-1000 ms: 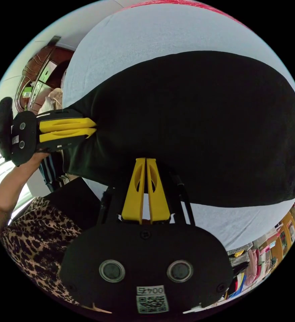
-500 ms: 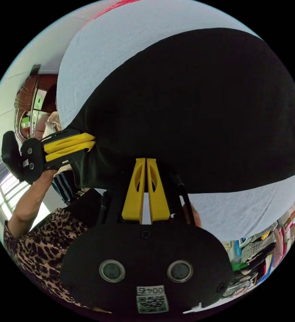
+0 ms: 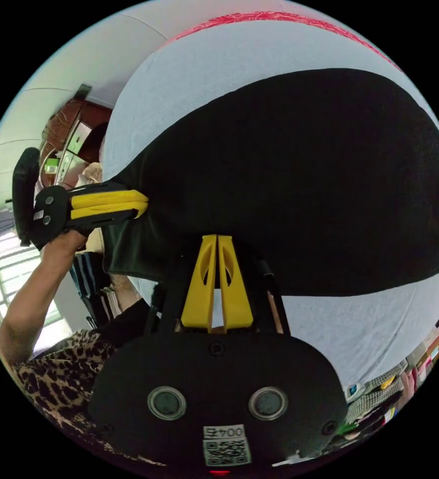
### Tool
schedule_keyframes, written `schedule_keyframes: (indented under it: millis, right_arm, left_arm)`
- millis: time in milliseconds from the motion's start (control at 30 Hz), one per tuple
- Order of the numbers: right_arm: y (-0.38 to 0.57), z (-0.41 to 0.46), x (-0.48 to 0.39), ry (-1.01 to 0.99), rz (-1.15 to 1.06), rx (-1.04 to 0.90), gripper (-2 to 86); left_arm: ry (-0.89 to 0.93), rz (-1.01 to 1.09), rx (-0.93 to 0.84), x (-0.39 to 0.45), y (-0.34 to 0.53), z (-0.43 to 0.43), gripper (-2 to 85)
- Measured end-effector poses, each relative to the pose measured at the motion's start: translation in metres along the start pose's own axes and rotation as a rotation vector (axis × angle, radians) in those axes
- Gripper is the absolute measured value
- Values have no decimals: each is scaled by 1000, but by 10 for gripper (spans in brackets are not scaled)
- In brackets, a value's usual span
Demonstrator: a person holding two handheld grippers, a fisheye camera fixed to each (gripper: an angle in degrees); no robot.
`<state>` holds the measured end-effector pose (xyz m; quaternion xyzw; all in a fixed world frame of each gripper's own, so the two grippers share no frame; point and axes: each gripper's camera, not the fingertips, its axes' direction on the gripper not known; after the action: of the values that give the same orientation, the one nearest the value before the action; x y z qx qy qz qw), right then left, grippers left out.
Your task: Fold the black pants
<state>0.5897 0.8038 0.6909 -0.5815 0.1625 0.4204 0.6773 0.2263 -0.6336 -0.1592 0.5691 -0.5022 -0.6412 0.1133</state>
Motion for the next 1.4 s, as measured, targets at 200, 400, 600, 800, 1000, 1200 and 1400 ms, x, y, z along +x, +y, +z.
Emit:
schedule_keyframes:
  millis: [200, 400, 600, 800, 1000, 1200, 1400]
  right_arm:
    - [53, -41, 71, -232, -137, 216, 6]
    - [163, -147, 287, -445, 118, 717, 159]
    - [216, -184, 483, -556, 426, 899, 185]
    - [193, -176, 571, -657, 550, 845, 205]
    - [161, -145, 595, -743, 571, 782, 204]
    - [131, -163, 554, -544, 540, 729, 78]
    - [131, -132, 529, -205, 600, 642, 71]
  left_arm:
    - [-78, -80, -12, 17, -4, 0, 19]
    - [-103, -145, -47, 24, -12, 0, 18]
    - [-102, -180, -90, 25, -21, 0, 17]
    - [-102, -229, -102, 26, -23, 0, 15]
    - [-90, -273, -93, 24, -19, 0, 12]
    - [-74, -306, -89, 20, -14, 0, 11]
    - [-72, -330, -69, 18, -6, 0, 12]
